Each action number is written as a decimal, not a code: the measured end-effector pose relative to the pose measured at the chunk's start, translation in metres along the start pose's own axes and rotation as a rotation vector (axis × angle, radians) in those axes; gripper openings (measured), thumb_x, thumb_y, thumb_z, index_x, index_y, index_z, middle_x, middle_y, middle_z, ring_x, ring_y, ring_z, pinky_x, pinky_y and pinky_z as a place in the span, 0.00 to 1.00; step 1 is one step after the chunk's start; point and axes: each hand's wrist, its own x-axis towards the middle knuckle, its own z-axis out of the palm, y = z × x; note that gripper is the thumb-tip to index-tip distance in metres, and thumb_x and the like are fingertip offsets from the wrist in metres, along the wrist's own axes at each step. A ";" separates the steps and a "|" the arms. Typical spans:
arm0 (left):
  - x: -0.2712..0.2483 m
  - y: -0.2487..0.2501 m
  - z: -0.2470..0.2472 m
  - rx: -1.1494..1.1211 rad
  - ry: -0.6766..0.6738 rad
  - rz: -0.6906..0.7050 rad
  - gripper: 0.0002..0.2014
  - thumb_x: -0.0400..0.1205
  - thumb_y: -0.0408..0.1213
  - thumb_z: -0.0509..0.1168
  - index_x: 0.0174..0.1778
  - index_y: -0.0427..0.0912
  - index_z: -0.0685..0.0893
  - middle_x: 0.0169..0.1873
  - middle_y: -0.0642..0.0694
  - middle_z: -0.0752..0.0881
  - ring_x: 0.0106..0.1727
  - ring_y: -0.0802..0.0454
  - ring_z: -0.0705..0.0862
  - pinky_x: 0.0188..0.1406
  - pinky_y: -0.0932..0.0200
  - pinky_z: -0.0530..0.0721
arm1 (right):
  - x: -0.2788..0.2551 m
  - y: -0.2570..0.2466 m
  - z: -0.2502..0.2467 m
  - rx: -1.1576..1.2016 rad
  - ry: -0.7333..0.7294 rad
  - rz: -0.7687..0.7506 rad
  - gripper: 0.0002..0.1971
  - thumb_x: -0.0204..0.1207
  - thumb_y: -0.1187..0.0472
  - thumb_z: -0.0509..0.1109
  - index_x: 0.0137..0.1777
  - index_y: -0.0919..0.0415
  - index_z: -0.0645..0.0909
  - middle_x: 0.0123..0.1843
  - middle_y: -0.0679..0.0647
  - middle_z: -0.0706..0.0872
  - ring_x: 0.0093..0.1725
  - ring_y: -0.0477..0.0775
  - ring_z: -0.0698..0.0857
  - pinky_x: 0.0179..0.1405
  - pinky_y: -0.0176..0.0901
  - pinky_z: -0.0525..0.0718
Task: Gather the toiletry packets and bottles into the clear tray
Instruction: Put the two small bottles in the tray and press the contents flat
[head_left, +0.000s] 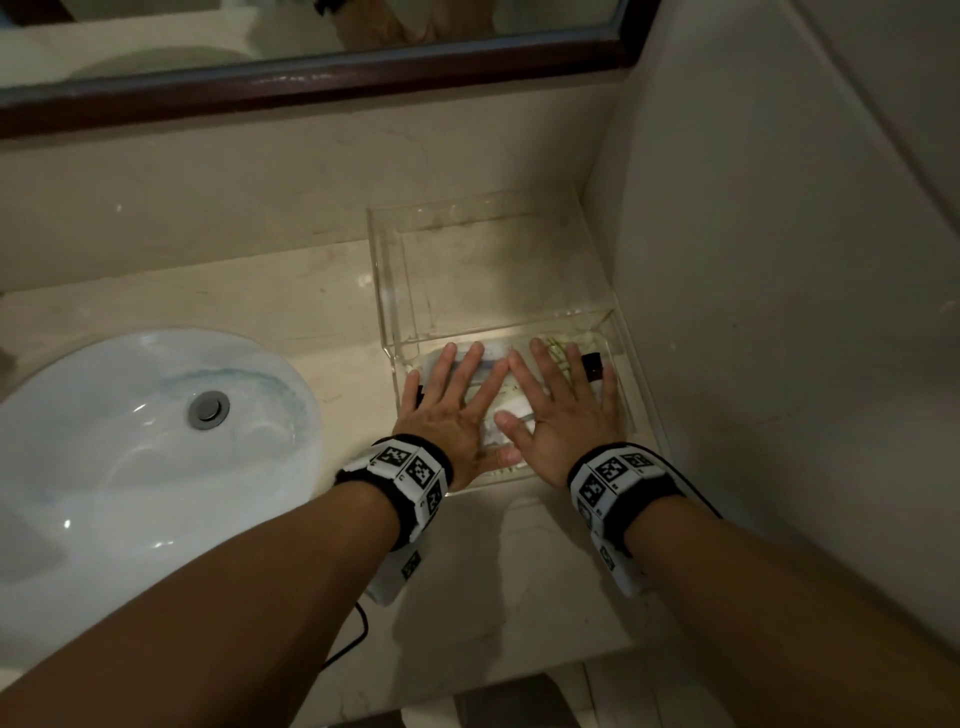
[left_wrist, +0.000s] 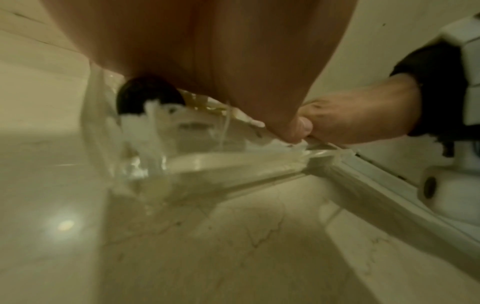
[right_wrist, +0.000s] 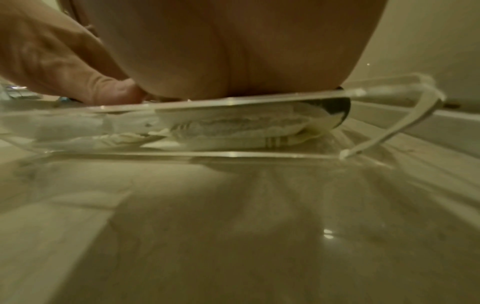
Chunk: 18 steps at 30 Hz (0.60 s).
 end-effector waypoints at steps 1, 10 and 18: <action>0.000 0.000 0.000 0.002 -0.010 -0.003 0.51 0.76 0.78 0.49 0.83 0.61 0.25 0.84 0.51 0.24 0.84 0.44 0.24 0.83 0.33 0.36 | 0.000 0.000 -0.001 0.005 -0.014 0.001 0.34 0.79 0.29 0.38 0.77 0.32 0.22 0.84 0.39 0.26 0.83 0.55 0.26 0.77 0.69 0.26; -0.010 0.001 -0.027 -0.097 -0.015 -0.001 0.53 0.73 0.79 0.55 0.82 0.67 0.26 0.84 0.54 0.25 0.86 0.46 0.28 0.80 0.34 0.31 | -0.008 0.001 -0.026 0.055 -0.044 -0.026 0.41 0.76 0.25 0.47 0.81 0.33 0.28 0.85 0.41 0.27 0.83 0.59 0.27 0.81 0.67 0.34; -0.007 -0.001 -0.019 0.009 0.076 0.037 0.59 0.69 0.83 0.52 0.84 0.60 0.27 0.88 0.53 0.35 0.88 0.45 0.35 0.85 0.38 0.39 | -0.009 0.005 -0.037 0.011 0.024 -0.104 0.42 0.74 0.24 0.46 0.81 0.34 0.27 0.84 0.41 0.26 0.82 0.59 0.24 0.81 0.67 0.32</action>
